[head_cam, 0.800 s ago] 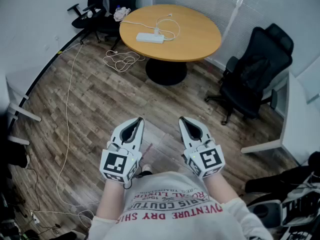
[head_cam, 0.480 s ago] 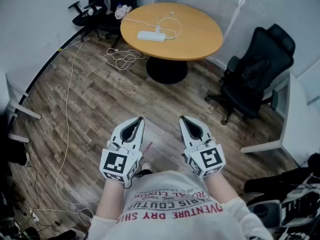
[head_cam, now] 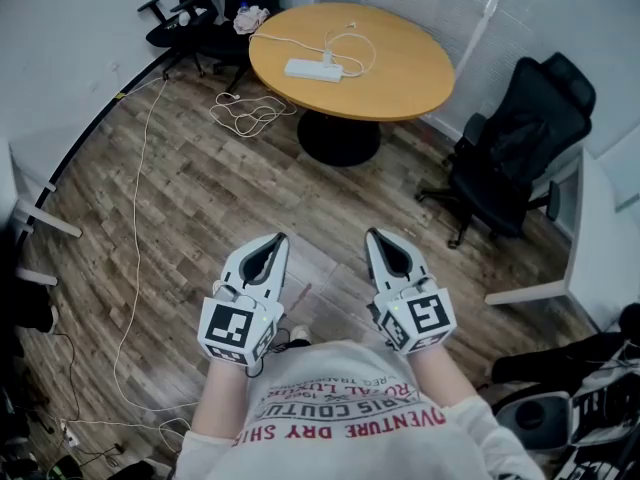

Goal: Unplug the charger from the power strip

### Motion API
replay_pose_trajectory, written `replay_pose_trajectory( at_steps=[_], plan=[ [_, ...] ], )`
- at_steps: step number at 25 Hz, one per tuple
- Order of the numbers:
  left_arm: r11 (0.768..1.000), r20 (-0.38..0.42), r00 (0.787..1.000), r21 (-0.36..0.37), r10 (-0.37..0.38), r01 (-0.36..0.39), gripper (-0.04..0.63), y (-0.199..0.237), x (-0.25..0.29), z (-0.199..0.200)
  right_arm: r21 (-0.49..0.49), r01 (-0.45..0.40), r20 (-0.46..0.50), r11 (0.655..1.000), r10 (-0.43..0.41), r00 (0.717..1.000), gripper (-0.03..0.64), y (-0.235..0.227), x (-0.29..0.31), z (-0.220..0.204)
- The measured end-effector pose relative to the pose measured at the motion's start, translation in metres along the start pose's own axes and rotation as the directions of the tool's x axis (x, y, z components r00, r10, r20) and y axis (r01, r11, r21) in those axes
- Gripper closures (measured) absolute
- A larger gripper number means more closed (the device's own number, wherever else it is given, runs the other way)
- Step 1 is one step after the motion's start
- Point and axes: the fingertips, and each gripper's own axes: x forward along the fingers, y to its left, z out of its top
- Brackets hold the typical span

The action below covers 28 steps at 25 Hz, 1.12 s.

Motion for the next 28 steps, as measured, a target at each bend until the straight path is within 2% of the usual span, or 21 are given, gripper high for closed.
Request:
replay_pose_trajectory(
  at_steps=[8, 15, 22, 28],
  plan=[
    [1.000, -0.009, 1.000, -0.025, 0.009, -0.009, 0.561, 0.064, -0.011, -0.003, 0.033, 0.047, -0.031, 0.998, -0.046, 0.998, 0.588, 0.020, 0.049, -0.003],
    [0.997, -0.029, 0.998, -0.054, 0.055, -0.056, 0.561, 0.103, 0.017, -0.021, 0.034, 0.020, -0.060, 0.999, -0.018, 0.998, 0.588, 0.000, 0.102, -0.015],
    [0.992, -0.041, 0.992, -0.042, 0.117, -0.119, 0.561, 0.147, 0.092, -0.017, 0.051, -0.033, -0.073, 0.998, 0.037, 0.997, 0.588, -0.057, 0.188, -0.014],
    [0.986, -0.038, 0.987, -0.055, 0.154, -0.156, 0.561, 0.184, 0.193, 0.000, 0.039, -0.067, -0.076, 0.997, 0.070, 0.995, 0.588, -0.134, 0.267, 0.009]
  ],
)
